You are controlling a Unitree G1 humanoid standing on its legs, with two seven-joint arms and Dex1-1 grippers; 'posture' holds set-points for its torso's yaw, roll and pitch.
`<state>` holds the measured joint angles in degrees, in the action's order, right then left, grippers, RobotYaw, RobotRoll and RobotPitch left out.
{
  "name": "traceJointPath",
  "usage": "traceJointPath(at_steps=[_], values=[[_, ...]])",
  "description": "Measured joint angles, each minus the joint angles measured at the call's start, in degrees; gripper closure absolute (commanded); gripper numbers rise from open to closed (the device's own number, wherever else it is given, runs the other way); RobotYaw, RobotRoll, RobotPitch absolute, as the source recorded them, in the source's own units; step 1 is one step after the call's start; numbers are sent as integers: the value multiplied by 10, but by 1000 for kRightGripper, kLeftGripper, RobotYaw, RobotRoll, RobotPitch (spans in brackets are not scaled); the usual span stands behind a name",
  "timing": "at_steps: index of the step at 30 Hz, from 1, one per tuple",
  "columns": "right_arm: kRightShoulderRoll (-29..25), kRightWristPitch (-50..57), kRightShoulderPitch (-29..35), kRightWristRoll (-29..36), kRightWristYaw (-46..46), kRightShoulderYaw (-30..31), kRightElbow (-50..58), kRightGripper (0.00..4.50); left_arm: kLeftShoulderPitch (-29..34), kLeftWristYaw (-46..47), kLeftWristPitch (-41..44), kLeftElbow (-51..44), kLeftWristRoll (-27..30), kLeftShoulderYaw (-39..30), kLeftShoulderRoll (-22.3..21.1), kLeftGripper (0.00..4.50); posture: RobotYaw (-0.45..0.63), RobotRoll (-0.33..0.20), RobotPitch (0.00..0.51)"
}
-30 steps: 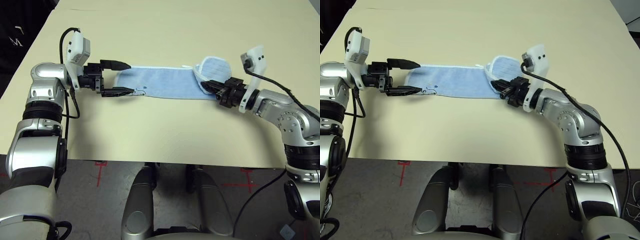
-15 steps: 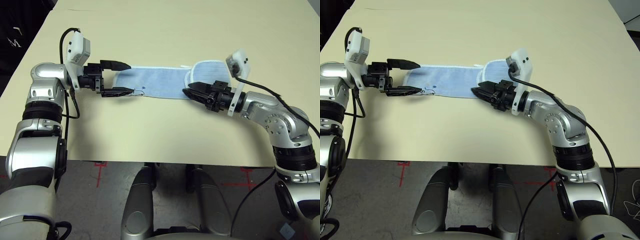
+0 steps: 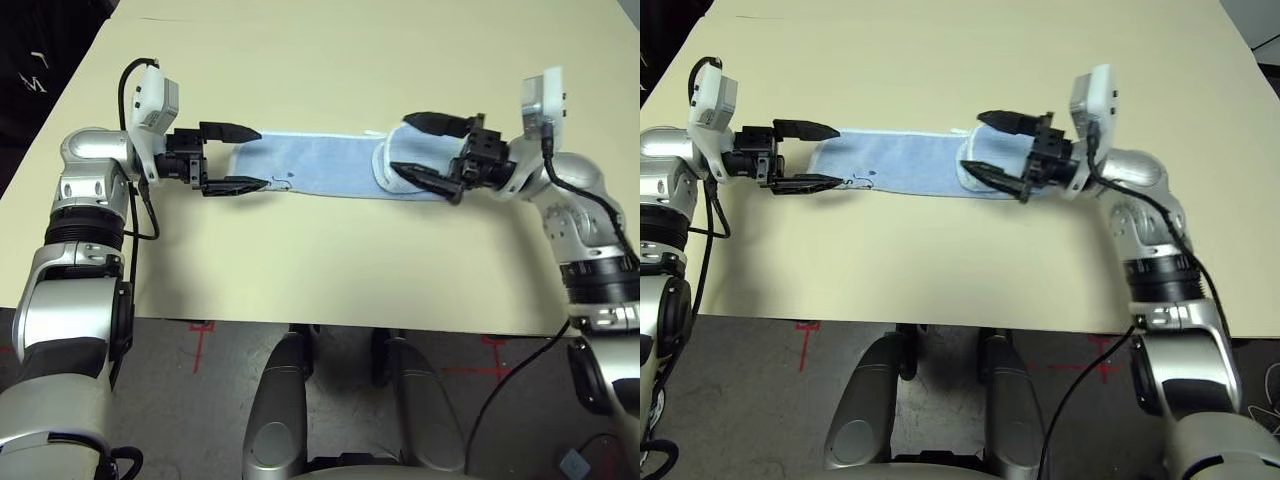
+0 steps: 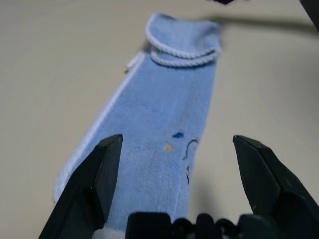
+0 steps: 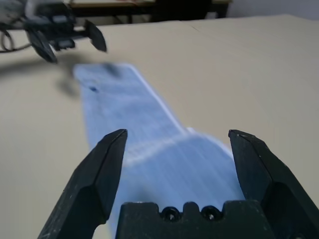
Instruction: Fold the towel and set it aside.
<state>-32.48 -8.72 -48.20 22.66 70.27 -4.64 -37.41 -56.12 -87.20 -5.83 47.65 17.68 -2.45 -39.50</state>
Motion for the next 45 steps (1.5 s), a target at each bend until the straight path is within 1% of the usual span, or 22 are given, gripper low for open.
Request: traceJointPath(at_steps=[2, 5, 6, 10, 13, 18, 21, 24, 31, 35, 38, 42, 45], values=[[1, -37, -25, -13, 21, 0, -62, 1387, 22, 22, 28, -37, 13, -10, 11, 0, 82, 0, 339], [-3, -78, -48, -25, 55, -2, -127, 2486, 44, 30, 47, -79, 17, -15, 11, 0, 97, 0, 341], [-4, -83, -52, -26, 62, -3, -140, 2916, 47, 31, 50, -85, 18, -16, 11, 0, 97, 0, 341], [-1, -97, -72, -35, 82, -6, -190, 4405, 48, 27, 53, -89, 18, -16, 7, 0, 100, 0, 340], [15, -104, -84, -39, 88, -7, -203, 4461, 46, 23, 53, -89, 17, -16, 6, 0, 101, 0, 338], [70, -122, -94, -55, 85, -5, -225, 4461, 29, 16, 52, -85, 14, -15, 6, 0, 133, 0, 337], [104, -131, -102, -71, 66, -4, -251, 4461, 26, 12, 52, -85, 13, -14, 5, 0, 143, 0, 337], [123, -134, -102, -90, 49, 0, -274, 4461, 27, 8, 54, -87, 13, -13, 5, 0, 152, 0, 337], [110, -117, -105, -115, 30, 0, -282, 4461, 27, 14, 73, -91, 13, -15, 3, 0, 149, 0, 333], [99, -104, -106, -109, 49, -8, -279, 4461, 27, 13, 73, -93, 13, -15, 1, 0, 136, 0, 331], [99, -80, -122, -90, 49, -30, -275, 4461, 27, 13, 73, -93, 13, -15, 0, 0, 126, 0, 331], [103, -65, -162, -76, 4, -50, -266, 4461, 27, 13, 72, -93, 13, -15, 1, 0, 128, 0, 332], [119, -58, -165, -78, -51, -52, -270, 4461, 27, 13, 71, -93, 13, -14, 2, 0, 135, 0, 337]])
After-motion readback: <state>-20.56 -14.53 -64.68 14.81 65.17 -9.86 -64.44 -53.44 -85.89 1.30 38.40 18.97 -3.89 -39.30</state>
